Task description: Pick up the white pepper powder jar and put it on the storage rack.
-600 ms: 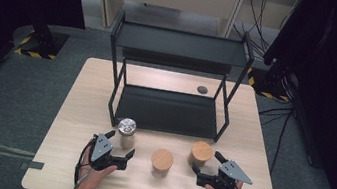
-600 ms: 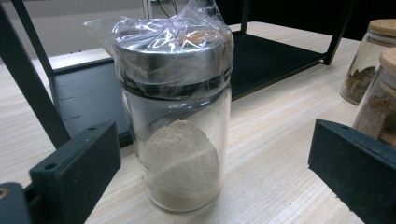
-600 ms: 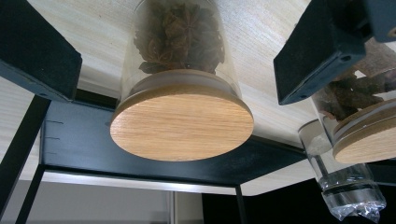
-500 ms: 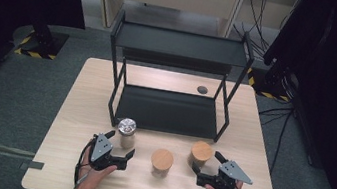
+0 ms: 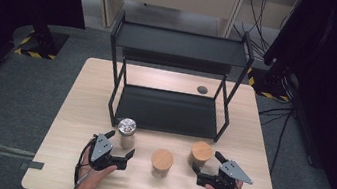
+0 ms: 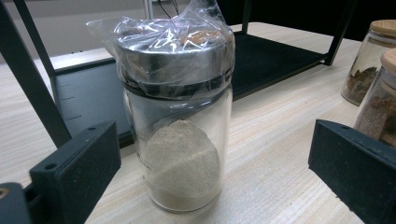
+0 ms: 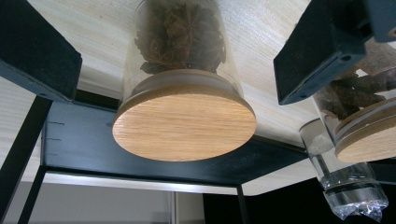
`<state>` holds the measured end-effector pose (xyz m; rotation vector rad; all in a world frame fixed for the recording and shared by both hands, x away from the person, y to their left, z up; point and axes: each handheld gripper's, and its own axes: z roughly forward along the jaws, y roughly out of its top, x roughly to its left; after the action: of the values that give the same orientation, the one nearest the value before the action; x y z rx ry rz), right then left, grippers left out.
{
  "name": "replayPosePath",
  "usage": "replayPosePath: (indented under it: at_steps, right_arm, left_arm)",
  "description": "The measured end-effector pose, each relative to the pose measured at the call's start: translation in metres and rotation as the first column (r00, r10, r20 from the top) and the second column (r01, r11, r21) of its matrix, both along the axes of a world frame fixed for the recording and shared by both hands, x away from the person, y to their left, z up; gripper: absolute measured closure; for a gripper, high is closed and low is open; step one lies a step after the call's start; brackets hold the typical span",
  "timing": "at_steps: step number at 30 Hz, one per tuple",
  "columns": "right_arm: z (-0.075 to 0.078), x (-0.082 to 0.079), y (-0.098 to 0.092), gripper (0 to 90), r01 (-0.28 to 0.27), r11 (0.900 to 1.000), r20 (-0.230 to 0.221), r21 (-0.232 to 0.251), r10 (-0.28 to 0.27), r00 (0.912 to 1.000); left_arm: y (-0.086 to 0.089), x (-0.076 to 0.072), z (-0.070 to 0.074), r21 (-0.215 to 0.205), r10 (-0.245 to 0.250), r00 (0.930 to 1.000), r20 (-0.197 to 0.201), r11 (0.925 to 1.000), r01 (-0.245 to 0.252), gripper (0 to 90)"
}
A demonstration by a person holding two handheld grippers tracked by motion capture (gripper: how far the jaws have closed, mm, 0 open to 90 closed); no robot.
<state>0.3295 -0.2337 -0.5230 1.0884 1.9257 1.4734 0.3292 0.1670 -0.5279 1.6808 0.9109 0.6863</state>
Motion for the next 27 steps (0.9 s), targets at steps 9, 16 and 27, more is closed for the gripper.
replayPosePath:
  at_steps: [9, 16, 27]
  right_arm:
    - [0.0, 0.0001, -0.0001, 1.3, 0.004, 1.0, 0.0, 0.003, -0.004, 1.0]
    - [0.0, 0.0001, -0.0004, 1.3, 0.005, 1.0, 0.001, 0.005, -0.005, 1.0]
    - [-0.0001, 0.0001, -0.0003, 1.3, 0.006, 1.0, 0.002, 0.005, -0.006, 1.0]
  left_arm:
    - [0.0004, 0.0012, 0.0001, -0.008, 0.009, 0.9999, -0.009, 0.9999, -0.009, 2.3]
    - [-0.0021, 0.0031, 0.0002, 0.006, 0.011, 0.9999, 0.002, 0.9999, -0.011, 2.8]
    - [0.002, 0.0093, 0.0039, -0.018, 0.026, 0.9997, -0.003, 0.9995, -0.026, 3.2]
